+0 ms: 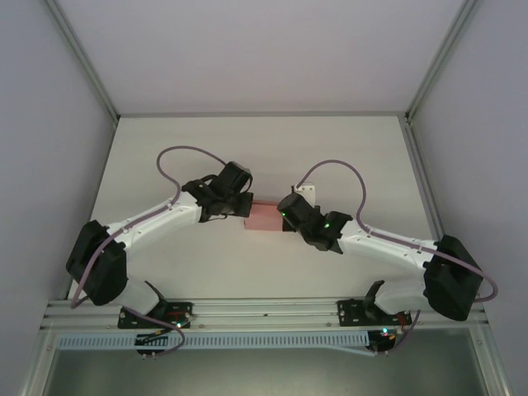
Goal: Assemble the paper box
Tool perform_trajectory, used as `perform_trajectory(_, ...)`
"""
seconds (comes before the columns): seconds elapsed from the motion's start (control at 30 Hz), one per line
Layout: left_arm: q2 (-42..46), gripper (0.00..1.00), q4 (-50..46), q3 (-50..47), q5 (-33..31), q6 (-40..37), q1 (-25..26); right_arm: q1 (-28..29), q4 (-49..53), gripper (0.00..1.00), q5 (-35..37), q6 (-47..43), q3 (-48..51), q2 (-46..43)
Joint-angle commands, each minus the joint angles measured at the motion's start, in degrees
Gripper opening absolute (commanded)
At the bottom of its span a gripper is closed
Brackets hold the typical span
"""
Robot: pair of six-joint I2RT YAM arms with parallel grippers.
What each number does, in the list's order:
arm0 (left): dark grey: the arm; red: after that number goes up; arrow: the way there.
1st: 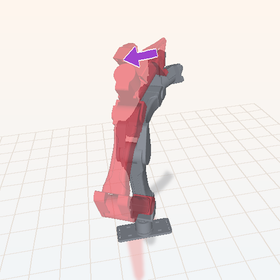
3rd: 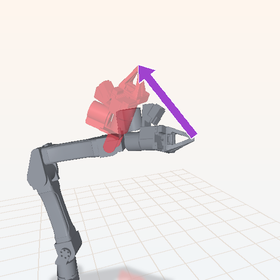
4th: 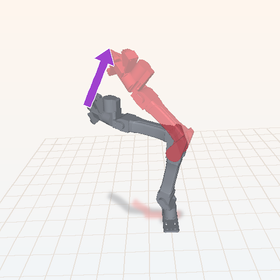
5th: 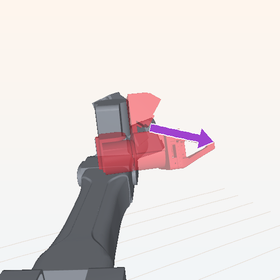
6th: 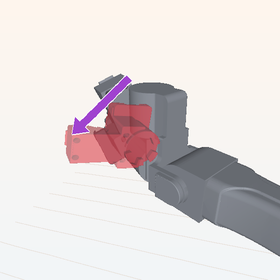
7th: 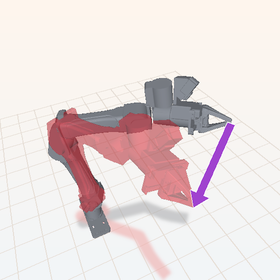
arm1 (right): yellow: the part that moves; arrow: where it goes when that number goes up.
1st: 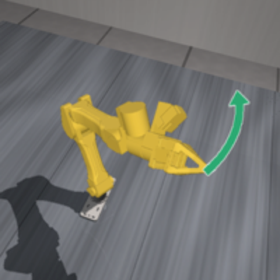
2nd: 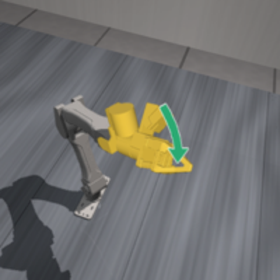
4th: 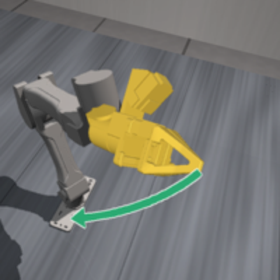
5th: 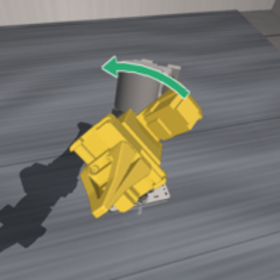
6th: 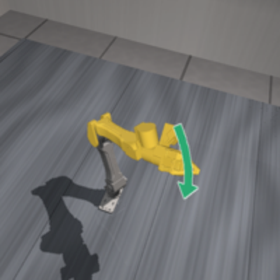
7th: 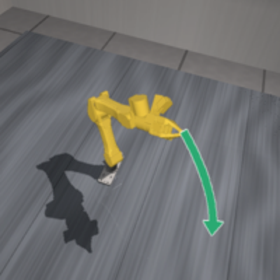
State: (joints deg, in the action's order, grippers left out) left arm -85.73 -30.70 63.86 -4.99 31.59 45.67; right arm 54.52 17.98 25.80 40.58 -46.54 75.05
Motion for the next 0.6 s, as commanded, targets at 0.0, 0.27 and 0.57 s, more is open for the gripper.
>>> perform_trajectory(0.0,-1.0,0.0,1.1,2.1,8.9,3.2,-0.1,1.5,1.5,0.0,-4.7,1.8,1.4,2.6)
perform_trajectory(0.27,-1.2,0.0,0.5,2.7,12.5,4.6,-0.6,1.9,0.8,0.0,-4.5,2.3,1.5,3.7)
perform_trajectory(0.57,-1.6,0.0,0.8,0.0,8.0,5.1,-0.4,2.0,-0.8,0.0,-4.1,2.1,2.7,3.2)
